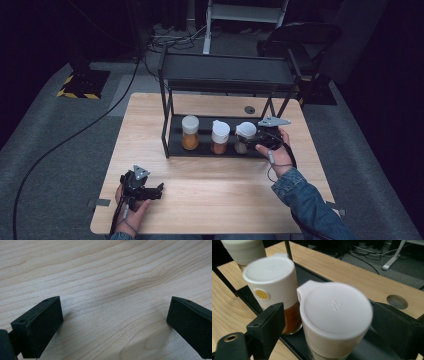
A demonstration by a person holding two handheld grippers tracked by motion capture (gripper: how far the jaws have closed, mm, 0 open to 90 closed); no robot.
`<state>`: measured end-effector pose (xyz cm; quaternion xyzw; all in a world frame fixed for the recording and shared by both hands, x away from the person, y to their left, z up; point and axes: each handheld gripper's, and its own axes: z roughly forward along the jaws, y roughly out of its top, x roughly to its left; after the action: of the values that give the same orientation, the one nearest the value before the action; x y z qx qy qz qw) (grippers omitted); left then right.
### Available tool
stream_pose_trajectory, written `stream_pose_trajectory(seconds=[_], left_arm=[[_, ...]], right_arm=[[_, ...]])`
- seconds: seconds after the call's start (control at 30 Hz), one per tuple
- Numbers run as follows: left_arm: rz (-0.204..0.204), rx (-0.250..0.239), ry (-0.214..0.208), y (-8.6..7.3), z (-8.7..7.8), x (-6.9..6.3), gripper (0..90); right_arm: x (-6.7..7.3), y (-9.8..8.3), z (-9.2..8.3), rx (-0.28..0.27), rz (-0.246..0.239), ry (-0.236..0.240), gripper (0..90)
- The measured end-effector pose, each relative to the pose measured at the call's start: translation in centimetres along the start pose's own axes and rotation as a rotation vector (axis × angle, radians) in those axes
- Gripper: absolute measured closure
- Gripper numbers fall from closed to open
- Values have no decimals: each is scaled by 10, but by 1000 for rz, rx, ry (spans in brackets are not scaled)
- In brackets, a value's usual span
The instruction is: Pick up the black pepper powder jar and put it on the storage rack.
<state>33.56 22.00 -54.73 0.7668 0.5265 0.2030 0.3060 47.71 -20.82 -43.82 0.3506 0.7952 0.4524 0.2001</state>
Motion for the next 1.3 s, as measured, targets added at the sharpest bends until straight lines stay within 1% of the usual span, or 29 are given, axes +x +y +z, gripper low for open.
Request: stream_pose_trajectory(seconds=[0.2, 0.33, 0.5, 0.7, 0.93, 1.1, 1.3], left_arm=[[2, 0, 0, 0, 0, 0, 4], [2, 0, 0, 0, 0, 0, 4], [1, 0, 0, 0, 0, 0, 4], [1, 0, 0, 0, 0, 0, 4], [0, -1, -1, 0, 0, 0, 4], [1, 0, 0, 0, 0, 0, 4], [1, 0, 0, 0, 0, 0, 4]], right_arm=[[2, 6, -17, -21, -9, 4, 120], [5, 5, -26, -28, -11, 14, 117], [9, 5, -38, -33, -32, 17, 115], [14, 4, -52, -35, -41, 23, 115], [19, 0, -67, -43, -59, 31, 115], [21, -4, -77, -47, -59, 34, 115], [22, -11, -84, -40, -59, 35, 115]])
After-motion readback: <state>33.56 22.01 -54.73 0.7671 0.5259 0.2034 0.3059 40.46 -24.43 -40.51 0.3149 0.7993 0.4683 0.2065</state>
